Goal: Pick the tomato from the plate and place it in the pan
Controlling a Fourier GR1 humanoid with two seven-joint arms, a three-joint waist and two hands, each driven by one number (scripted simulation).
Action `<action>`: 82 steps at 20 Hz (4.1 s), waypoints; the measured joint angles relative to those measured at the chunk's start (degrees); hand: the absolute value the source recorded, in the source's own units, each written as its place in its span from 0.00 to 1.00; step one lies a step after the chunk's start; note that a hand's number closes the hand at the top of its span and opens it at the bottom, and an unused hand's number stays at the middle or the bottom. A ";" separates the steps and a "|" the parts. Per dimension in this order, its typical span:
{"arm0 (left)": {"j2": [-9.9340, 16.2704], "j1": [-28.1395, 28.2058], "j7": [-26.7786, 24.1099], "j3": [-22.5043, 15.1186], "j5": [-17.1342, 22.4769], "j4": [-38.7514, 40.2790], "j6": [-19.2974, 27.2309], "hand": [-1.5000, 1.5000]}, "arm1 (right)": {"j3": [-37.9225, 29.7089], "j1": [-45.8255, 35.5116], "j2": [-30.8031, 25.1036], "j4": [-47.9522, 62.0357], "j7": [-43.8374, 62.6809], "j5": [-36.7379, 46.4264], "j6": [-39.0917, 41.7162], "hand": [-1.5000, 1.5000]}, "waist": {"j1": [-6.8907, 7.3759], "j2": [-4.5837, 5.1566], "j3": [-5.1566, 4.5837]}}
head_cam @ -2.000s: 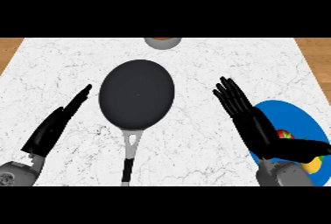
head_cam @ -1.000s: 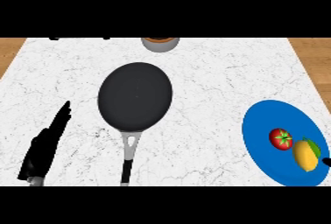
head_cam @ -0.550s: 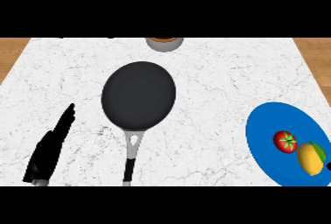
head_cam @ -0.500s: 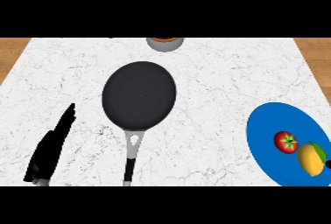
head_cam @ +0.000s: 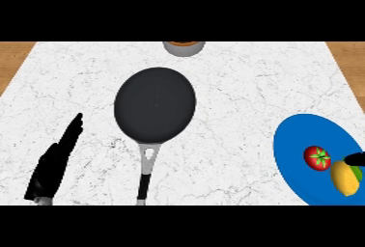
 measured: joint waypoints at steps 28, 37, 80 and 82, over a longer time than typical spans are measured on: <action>-2.74 0.18 0.89 3.60 -3.03 -0.58 -2.94 0.50 | 16.29 -16.99 6.79 17.91 8.61 0.90 11.52 0.00 | -0.25 -0.04 0.01; -4.02 -1.20 2.28 4.46 -4.20 -0.39 -3.95 0.50 | 17.98 -17.55 9.37 21.83 8.64 2.30 12.03 0.00 | -0.45 -0.07 0.00; -9.06 -0.44 1.84 8.86 -8.89 -0.87 -9.01 0.50 | 26.74 -24.53 21.88 22.45 -16.32 37.66 6.87 1.00 | 0.58 0.03 0.02; -8.94 0.06 1.36 9.10 -8.81 -0.79 -9.10 0.50 | 27.09 -26.36 21.13 20.69 -19.20 41.41 2.73 1.00 | 0.44 -0.08 0.04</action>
